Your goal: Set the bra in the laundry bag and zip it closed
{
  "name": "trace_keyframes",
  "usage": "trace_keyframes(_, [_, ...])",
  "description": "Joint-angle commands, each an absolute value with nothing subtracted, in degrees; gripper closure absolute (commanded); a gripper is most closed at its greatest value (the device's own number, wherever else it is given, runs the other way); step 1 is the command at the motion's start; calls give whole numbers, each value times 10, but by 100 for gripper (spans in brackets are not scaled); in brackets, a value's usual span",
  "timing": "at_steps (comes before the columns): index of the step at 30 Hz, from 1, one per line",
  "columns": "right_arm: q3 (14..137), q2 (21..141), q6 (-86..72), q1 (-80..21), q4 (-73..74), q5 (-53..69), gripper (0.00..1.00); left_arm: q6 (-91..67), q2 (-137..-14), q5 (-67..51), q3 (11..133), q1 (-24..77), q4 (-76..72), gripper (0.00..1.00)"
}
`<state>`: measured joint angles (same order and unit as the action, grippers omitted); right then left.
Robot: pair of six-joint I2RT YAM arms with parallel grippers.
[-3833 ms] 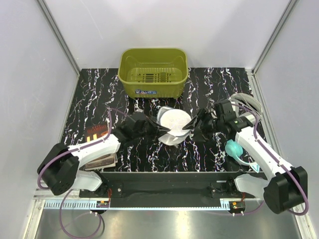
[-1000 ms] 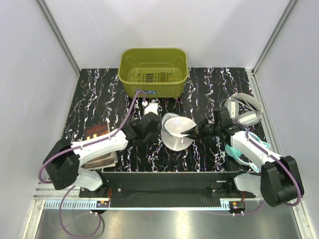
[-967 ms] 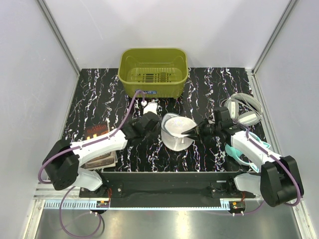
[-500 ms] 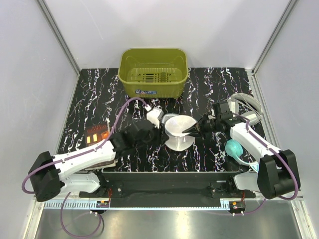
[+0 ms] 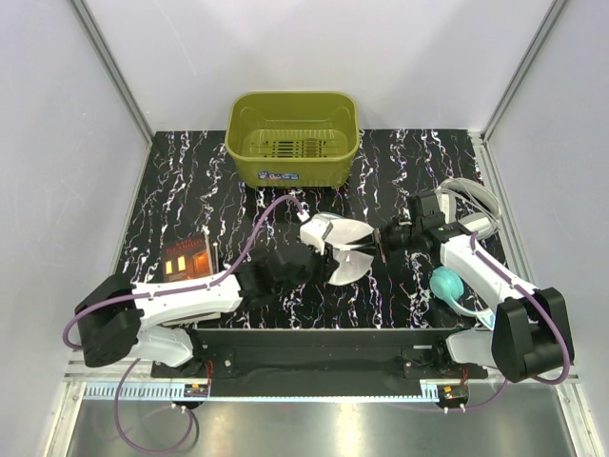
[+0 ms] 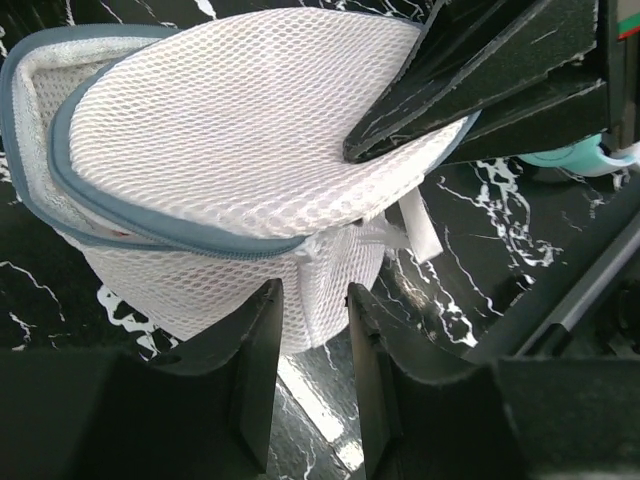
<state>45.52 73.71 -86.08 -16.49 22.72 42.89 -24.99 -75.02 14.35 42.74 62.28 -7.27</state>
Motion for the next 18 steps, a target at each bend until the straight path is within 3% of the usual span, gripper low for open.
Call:
trace_keyframes(1, [468, 722, -893, -163, 200, 436, 100, -221, -765, 224, 469, 627, -114, 64])
trace_keyframes(8, [465, 721, -895, -163, 198, 435, 100, -215, -787, 266, 495, 628, -101, 68])
trace_keyframes(11, [464, 717, -895, -163, 197, 435, 100, -221, -794, 281, 498, 628, -96, 76])
trace_keyframes(14, [458, 713, -887, -163, 198, 438, 100, -208, -799, 297, 508, 627, -75, 91])
trace_keyframes(15, [454, 709, -882, -163, 198, 436, 100, -207, -802, 302, 516, 627, -65, 100])
trace_keyframes(18, [441, 702, -861, -163, 202, 433, 100, -194, -791, 314, 509, 621, -34, 100])
